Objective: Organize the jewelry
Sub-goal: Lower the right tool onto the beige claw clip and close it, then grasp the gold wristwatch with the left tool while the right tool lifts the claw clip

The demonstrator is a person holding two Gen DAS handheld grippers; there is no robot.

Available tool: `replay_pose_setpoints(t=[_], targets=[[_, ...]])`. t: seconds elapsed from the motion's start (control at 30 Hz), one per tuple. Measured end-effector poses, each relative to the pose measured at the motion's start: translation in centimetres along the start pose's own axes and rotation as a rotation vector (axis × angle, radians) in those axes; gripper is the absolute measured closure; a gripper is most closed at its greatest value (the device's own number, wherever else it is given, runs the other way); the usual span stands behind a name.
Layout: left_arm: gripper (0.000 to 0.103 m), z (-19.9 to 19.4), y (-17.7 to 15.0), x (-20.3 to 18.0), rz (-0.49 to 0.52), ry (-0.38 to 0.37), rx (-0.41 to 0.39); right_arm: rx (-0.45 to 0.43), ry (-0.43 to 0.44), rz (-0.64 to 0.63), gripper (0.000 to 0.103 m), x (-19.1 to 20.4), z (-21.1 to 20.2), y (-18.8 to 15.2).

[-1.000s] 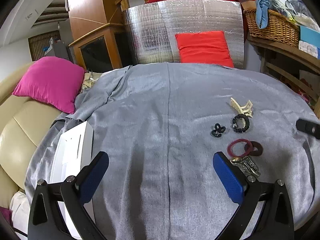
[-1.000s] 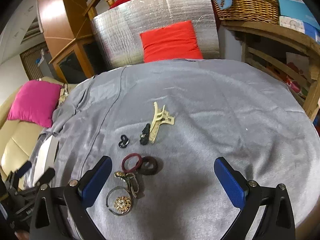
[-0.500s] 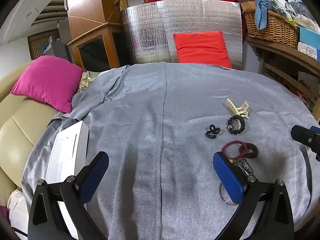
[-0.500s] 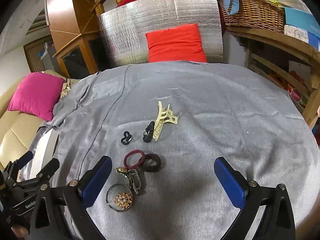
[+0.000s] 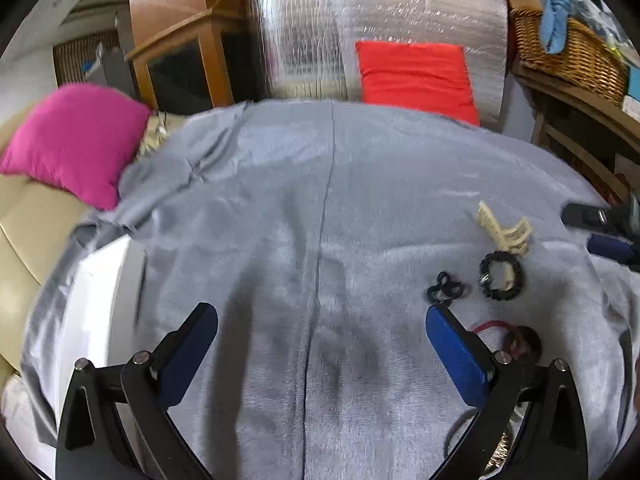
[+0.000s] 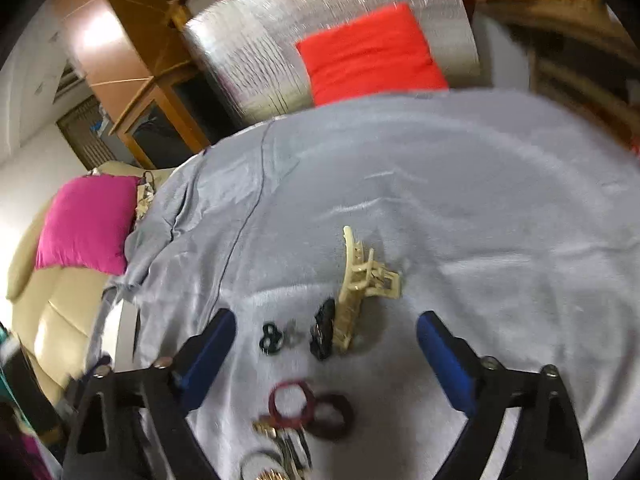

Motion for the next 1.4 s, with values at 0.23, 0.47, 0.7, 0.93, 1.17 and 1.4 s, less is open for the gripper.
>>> replay_pose_setpoints(t=[0.23, 0.47, 0.7, 0.93, 1.17, 1.4], targets=[[0.0, 2.1, 0.0, 0.9, -0.007, -0.027, 0.051, 0.118, -0.116, 0.066, 0.021, -2.3, 7.6, 2.0], [0.0, 2.6, -0.4, 0.5, 0.025, -0.034, 0.075, 0.173, -0.222, 0.058, 0.04, -2.4, 11.4, 1.6], [0.0, 1.5, -0.9, -0.6, 0.092, -0.086, 0.059, 0.137, -0.296, 0.017, 0.06, -2.1, 11.4, 1.2], [0.0, 0.5, -1.6, -1.4, 0.113, -0.198, 0.065, 0.039, -0.242, 0.037, 0.062, -2.6, 8.9, 2.4], [0.0, -0.3, -2.7, -3.1, 0.115, -0.35, 0.101, -0.057, -0.183, 0.098, 0.062, -4.0, 4.7, 3.8], [0.006, -2.2, -4.6, -6.0, 0.243, -0.434, 0.09, -0.133, 0.007, 0.151, 0.062, -4.6, 0.4, 4.4]])
Point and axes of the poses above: each gripper's, at about its wrist camera, not at the fingertips, and z roughly the way its jaws point, x to its left, y to its top, the point moved 7 cm from there along z, roughly the way its jaws point, and after that the axes turned 3 degrees about z, right-handed, at the moved point
